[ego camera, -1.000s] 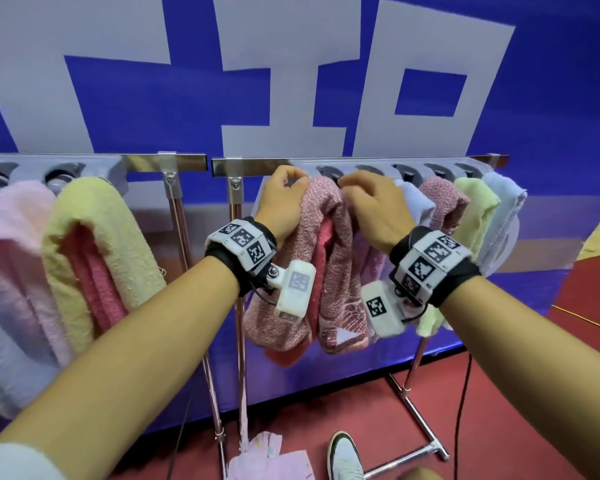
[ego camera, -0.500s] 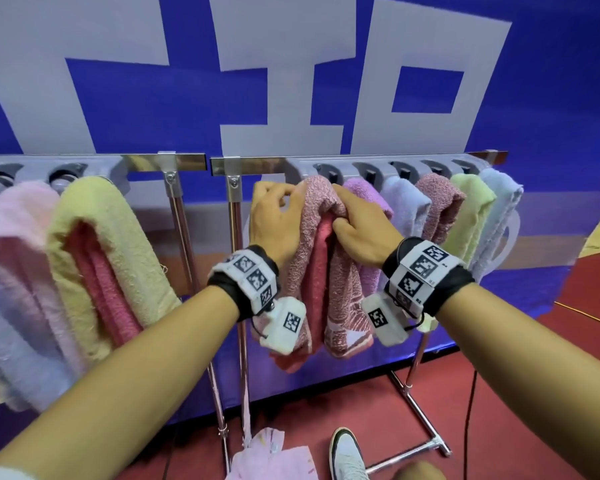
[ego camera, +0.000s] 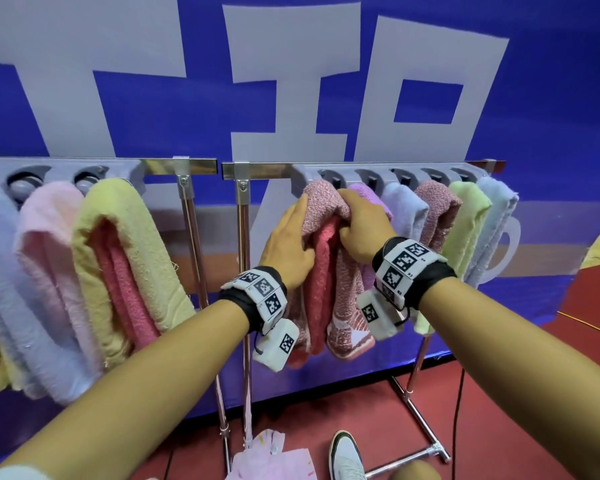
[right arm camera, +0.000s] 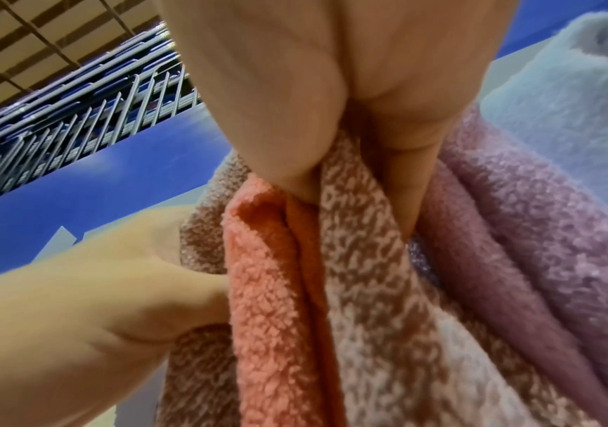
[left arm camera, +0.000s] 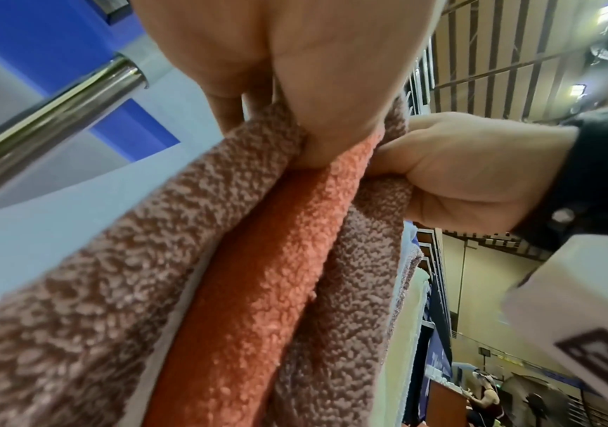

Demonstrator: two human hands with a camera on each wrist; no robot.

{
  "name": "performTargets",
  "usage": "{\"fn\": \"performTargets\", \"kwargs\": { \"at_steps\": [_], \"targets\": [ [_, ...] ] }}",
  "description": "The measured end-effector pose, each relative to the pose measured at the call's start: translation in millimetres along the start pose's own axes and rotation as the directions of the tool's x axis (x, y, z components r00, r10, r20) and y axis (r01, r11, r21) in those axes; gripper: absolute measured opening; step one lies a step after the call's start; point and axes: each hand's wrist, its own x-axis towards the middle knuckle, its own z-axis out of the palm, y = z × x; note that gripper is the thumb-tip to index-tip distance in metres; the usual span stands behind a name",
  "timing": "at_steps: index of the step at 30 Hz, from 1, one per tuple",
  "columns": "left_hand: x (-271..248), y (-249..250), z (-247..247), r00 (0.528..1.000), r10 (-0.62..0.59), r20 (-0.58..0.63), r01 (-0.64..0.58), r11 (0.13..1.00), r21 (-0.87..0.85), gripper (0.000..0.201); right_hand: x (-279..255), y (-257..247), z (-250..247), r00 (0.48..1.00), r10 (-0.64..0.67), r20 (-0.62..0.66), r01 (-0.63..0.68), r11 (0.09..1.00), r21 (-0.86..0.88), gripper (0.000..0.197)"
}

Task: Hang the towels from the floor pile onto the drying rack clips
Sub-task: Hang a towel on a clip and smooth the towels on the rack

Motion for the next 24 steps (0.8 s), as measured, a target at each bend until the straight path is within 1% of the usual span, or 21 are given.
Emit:
{"fn": "performTargets", "kwargs": {
  "at_steps": [2,3,4,6,7,8,9,11,13,15,17,19,22,24],
  "targets": [
    [4.2,4.6,-3.0,0.999,-0.011,-0.031,0.011,1.0,0.001,0.082,2.6,-5.1,-2.4,0.999,-0.011,0.052,0.014,0.998,-0.063,0.041],
    [9.1,8.9,-6.8,0.997,-0.022,-0.072,0.022,1.0,-0.005,0.08,5.8,-7.8,-6.6,0.999,-0.012,0.033,0.015,0.996,-0.091,0.037],
    [16.0,13.9,-11.3,0.992,-0.028,-0.123,0.027,1.0,-0.016,0.078,10.3,-10.9,-12.4,1.0,-0.007,-0.019,0.005,0.995,-0.099,0.035],
    [36.1,23.1,-19.4,0.978,-0.006,-0.211,-0.002,0.999,-0.038,0.076,19.6,-16.5,-25.3,0.988,0.023,-0.15,-0.031,0.998,-0.05,0.029],
    [45.7,26.8,-22.2,0.974,0.013,-0.227,-0.025,0.999,-0.047,0.075,22.7,-19.3,-28.6,0.98,0.034,-0.196,-0.04,0.999,-0.027,0.026],
    [52.6,28.9,-22.6,0.974,0.026,-0.225,-0.037,0.998,-0.047,0.073,22.8,-21.5,-28.0,0.977,0.039,-0.209,-0.044,0.999,-0.023,0.024],
    [55.9,28.6,-20.3,0.977,0.032,-0.209,-0.041,0.999,-0.034,0.072,20.2,-22.6,-23.9,0.981,0.038,-0.188,-0.046,0.998,-0.042,0.022],
    [48.6,20.8,-9.9,0.988,0.016,-0.151,-0.02,1.0,-0.022,0.069,6.5,-15.1,-3.1,0.993,0.053,-0.102,-0.06,0.996,-0.066,0.023],
    [28.2,4.3,1.6,0.993,-0.007,-0.117,0.001,0.999,-0.052,0.072,-12.2,-1.3,20.3,0.993,0.112,-0.045,-0.112,0.994,-0.003,0.026],
    [6.3,-16.2,10.5,0.993,-0.042,-0.114,0.03,0.994,-0.102,0.078,-28.0,11.7,36.6,0.979,0.201,-0.04,-0.198,0.978,0.073,0.03],
    [-12.7,-34.6,19.6,0.981,-0.171,-0.094,0.157,0.977,-0.141,0.082,-39.8,19.5,50.6,0.959,0.284,-0.016,-0.279,0.95,0.139,0.032],
    [-28.6,-45.6,28.9,0.952,-0.293,-0.085,0.279,0.95,-0.142,0.081,-48.8,24.5,64.4,0.945,0.326,0.024,-0.325,0.931,0.164,0.034],
    [-43.0,-58.7,40.9,0.92,-0.382,-0.086,0.362,0.914,-0.184,0.064,-55.7,36.3,84.3,0.923,0.379,0.066,-0.384,0.914,0.13,0.034],
    [-48.6,-68.2,46.1,0.912,-0.397,-0.108,0.381,0.914,-0.143,0.046,-59.4,43.9,92.9,0.904,0.419,0.087,-0.426,0.9,0.096,0.032]
  ]
}}
